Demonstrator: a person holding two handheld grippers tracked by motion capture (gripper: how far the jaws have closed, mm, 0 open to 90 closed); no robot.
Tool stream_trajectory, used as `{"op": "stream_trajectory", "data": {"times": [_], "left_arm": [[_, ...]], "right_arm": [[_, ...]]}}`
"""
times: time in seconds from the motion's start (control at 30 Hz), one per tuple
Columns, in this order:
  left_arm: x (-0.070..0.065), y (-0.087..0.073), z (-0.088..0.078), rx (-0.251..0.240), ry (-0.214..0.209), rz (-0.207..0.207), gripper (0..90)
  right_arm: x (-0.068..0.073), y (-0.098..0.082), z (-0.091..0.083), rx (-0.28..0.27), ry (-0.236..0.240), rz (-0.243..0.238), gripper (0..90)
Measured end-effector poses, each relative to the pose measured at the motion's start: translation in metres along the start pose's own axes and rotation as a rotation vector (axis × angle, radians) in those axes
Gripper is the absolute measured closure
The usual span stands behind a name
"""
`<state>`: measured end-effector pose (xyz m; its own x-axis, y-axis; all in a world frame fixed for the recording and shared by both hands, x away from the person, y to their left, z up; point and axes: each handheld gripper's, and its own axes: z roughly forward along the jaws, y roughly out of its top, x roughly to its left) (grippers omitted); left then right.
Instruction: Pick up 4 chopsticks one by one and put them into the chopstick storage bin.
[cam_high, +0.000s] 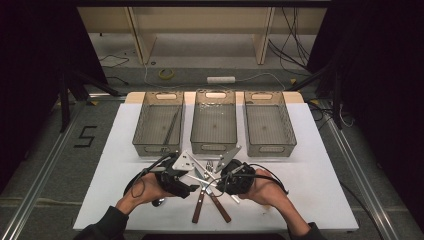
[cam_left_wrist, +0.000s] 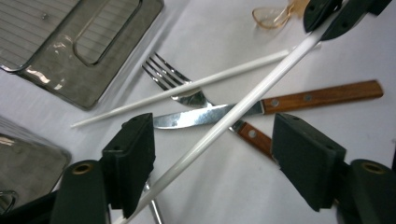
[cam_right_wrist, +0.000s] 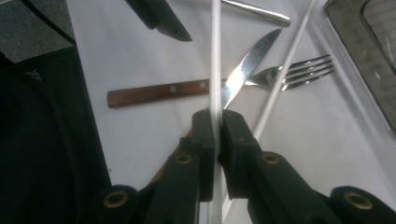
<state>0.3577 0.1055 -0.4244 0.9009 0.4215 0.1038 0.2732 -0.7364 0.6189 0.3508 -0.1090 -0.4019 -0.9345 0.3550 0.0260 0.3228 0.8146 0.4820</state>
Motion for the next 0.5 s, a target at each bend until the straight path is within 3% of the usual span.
{"op": "stream_trajectory", "data": {"times": [0.5], "left_arm": [[-0.0063, -0.0014, 0.0057, 0.056, -0.018, 0.097, 54.4]], "right_arm": [[0.0039, 0.0013, 0.0017, 0.004, 0.024, -0.048, 85.1]]}}
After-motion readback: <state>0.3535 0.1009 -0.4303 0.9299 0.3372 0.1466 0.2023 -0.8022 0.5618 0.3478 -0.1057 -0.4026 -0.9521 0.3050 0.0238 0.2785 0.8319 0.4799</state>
